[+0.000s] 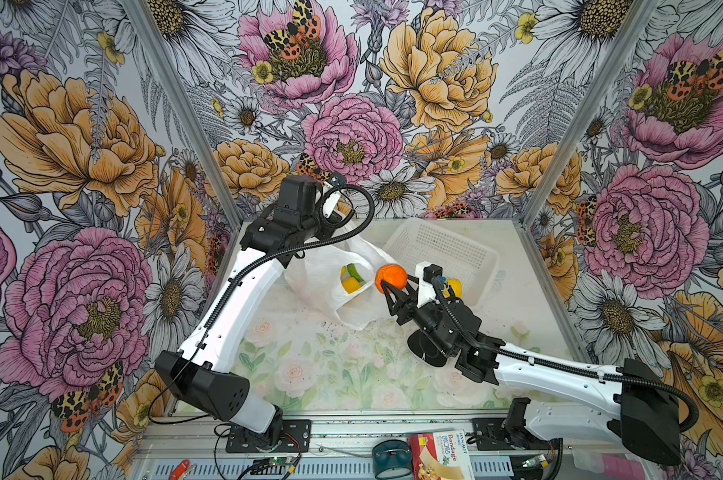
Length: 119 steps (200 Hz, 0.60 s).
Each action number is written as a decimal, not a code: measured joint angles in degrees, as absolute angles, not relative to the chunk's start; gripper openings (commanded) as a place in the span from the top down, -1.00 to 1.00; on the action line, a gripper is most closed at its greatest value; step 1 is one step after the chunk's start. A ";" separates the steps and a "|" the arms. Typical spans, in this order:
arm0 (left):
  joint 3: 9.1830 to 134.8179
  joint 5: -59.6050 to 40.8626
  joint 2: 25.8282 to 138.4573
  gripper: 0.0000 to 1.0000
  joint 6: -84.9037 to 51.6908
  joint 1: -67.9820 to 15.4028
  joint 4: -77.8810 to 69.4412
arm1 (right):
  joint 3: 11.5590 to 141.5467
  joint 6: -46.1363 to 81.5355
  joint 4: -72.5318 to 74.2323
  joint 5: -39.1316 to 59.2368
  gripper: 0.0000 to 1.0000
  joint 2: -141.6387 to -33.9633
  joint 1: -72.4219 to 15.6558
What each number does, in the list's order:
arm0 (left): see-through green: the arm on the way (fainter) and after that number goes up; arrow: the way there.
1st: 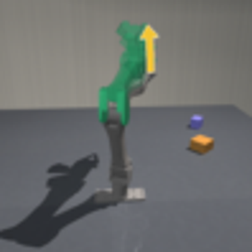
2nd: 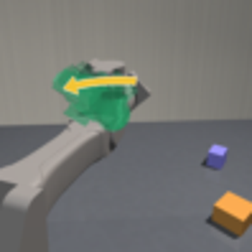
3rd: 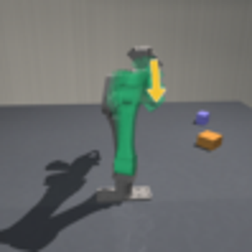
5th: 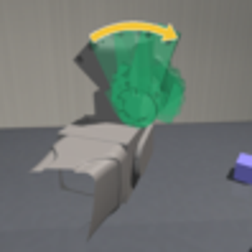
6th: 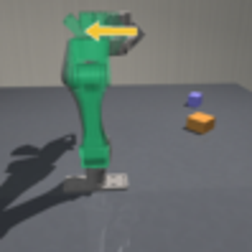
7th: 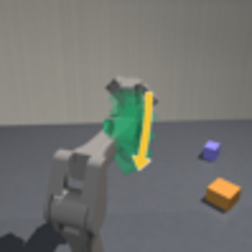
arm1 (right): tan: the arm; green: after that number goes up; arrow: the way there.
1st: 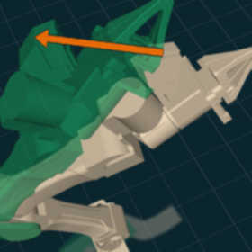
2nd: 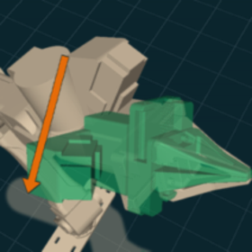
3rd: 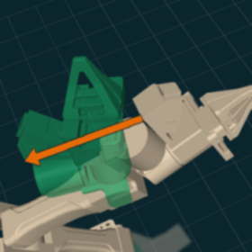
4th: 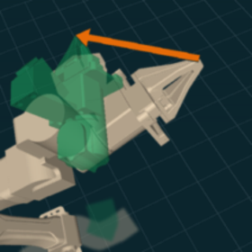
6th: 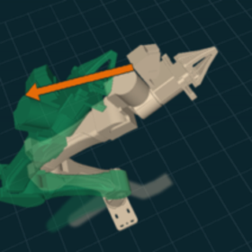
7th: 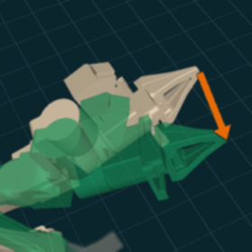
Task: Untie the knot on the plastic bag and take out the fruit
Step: 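Lift the orange fruit out of the bag with the right gripper, then carry the orange fruit over the white basket with the right gripper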
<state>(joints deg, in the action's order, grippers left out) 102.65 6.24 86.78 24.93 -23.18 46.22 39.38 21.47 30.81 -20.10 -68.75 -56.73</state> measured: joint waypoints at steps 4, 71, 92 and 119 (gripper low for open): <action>102.59 6.46 86.78 1.00 25.32 -23.44 46.15 | 39.62 21.56 30.61 -19.70 0.46 -68.95 -56.73; 88.36 11.40 86.78 1.00 30.02 -26.15 45.71 | 40.99 21.80 28.01 -16.64 0.40 -66.65 -57.10; 88.49 11.42 86.63 1.00 30.00 -26.15 45.69 | 40.21 21.19 27.59 -17.72 0.37 -62.81 -56.95; 91.92 11.55 86.59 1.00 29.89 -26.39 46.19 | 38.63 20.99 27.51 -19.16 0.37 -58.28 -53.56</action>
